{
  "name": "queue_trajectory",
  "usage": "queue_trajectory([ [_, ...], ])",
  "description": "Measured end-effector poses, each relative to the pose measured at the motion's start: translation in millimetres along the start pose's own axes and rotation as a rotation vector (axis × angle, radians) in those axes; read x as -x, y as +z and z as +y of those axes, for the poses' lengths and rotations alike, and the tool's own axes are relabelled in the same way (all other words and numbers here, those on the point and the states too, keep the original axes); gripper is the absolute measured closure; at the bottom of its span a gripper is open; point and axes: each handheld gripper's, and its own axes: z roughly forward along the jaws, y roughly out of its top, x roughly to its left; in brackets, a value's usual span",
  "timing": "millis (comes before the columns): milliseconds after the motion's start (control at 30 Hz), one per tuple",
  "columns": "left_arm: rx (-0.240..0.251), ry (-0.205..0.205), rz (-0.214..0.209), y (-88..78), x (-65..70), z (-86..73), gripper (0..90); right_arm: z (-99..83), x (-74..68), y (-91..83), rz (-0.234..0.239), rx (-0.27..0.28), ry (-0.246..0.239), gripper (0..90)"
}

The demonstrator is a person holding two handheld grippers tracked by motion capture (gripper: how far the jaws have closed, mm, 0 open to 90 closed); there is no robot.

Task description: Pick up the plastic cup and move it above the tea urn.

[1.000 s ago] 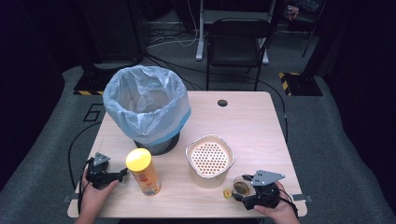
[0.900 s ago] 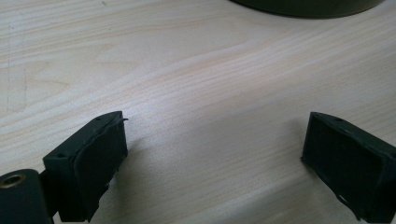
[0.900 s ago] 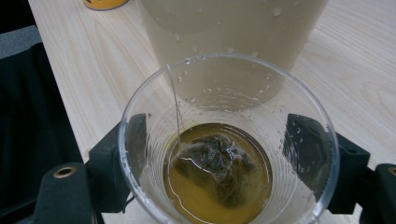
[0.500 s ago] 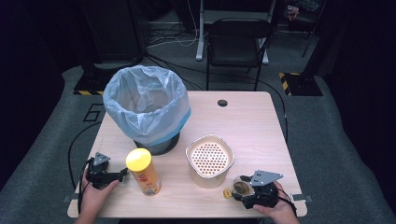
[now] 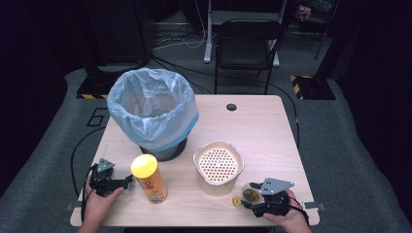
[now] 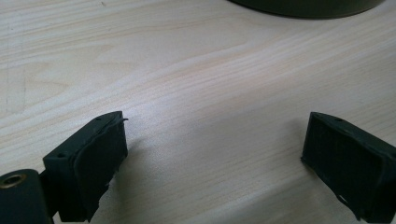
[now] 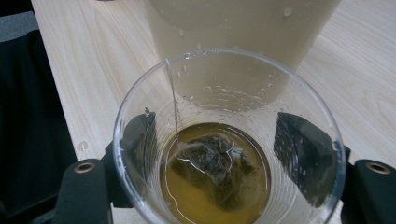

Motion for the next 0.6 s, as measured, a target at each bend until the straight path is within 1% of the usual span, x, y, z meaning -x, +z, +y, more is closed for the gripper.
queue_trajectory([
  [33,0.0,0.0,0.0,0.0,0.0,0.0,6.3,0.1,-0.1,-0.1,-0.003,0.002,-0.009,30.4],
  [167,0.0,0.0,0.0,0.0,0.0,0.0,6.4,0.4,-0.4,-0.3,-0.014,0.004,-0.018,31.6],
  [233,0.0,0.0,0.0,0.0,0.0,0.0,6.4,0.7,-0.4,-0.6,-0.014,-0.003,-0.007,32.1],
  [367,-0.001,0.0,0.0,0.0,0.0,0.0,6.3,1.8,0.8,-2.3,-0.021,-0.01,-0.016,32.8],
  [400,0.0,0.0,0.0,0.0,0.0,0.0,6.3,2.6,1.8,-3.0,-0.024,-0.01,-0.028,32.9],
  [467,0.0,0.0,0.0,0.0,0.0,0.0,6.3,4.4,1.4,-4.6,-0.027,-0.012,-0.019,33.2],
  [533,0.0,0.0,0.0,0.0,0.0,0.0,6.4,6.9,1.8,-6.6,-0.033,-0.005,-0.026,33.5],
  [600,0.0,0.0,0.0,0.0,0.0,0.0,6.3,9.9,1.9,-9.2,-0.034,-0.008,-0.019,33.7],
])
